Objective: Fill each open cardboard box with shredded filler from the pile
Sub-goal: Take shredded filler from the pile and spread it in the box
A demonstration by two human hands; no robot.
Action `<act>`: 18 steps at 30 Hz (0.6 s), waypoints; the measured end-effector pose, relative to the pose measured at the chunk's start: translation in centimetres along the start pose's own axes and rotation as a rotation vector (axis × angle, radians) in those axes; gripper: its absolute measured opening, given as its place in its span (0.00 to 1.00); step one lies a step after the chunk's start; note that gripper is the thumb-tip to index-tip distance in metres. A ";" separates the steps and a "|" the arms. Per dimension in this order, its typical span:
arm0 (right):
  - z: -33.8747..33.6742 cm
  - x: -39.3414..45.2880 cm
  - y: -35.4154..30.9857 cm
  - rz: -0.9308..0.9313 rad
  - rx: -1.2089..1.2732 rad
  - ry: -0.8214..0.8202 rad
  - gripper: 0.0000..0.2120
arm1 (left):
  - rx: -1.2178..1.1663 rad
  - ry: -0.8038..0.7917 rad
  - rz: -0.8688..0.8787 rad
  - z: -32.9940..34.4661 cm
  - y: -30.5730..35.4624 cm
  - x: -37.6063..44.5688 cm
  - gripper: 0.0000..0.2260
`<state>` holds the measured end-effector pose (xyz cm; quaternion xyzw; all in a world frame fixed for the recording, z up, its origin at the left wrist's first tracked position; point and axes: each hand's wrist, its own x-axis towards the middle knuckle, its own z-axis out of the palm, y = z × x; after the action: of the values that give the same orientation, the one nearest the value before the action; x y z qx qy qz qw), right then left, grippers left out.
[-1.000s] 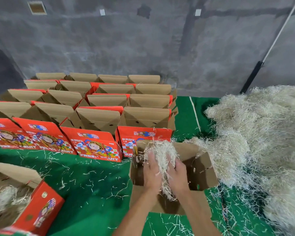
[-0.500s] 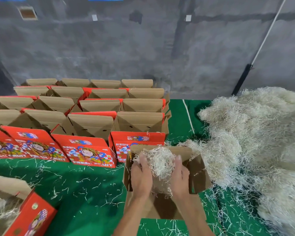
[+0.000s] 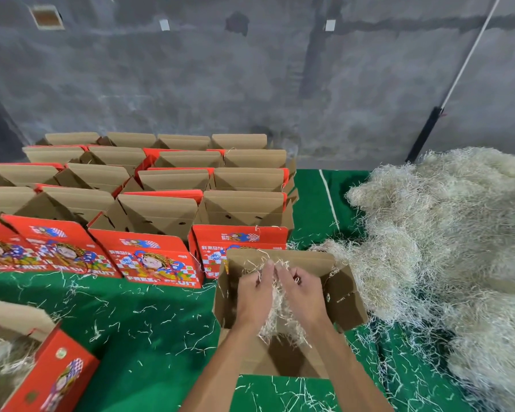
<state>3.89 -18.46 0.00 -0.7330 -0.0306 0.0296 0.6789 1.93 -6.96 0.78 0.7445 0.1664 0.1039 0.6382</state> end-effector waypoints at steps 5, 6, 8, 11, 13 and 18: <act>-2.7 1.4 1.0 0.121 0.050 0.241 0.18 | -0.045 0.133 -0.147 -1.7 1.4 1.1 0.25; -3.1 1.4 1.6 0.205 0.122 0.322 0.16 | -0.139 0.156 -0.238 -2.0 1.5 1.5 0.22; -3.5 1.1 2.3 0.311 0.137 0.291 0.21 | -0.448 0.110 -0.389 -2.5 1.8 2.1 0.18; -1.6 0.2 2.7 0.448 0.020 -0.079 0.33 | -0.767 -0.109 -0.466 -2.2 2.8 1.8 0.18; -0.3 -0.6 1.8 0.545 0.157 -0.127 0.27 | -0.775 -0.156 -0.448 -1.1 2.5 1.5 0.18; 0.7 -0.3 1.3 0.343 0.337 0.210 0.19 | 0.147 -0.077 -0.056 -1.0 -1.8 1.4 0.29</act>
<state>3.56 -17.88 -1.31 -0.6033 0.1703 0.0727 0.7757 2.60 -5.25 -0.92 0.7880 0.1696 0.0447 0.5902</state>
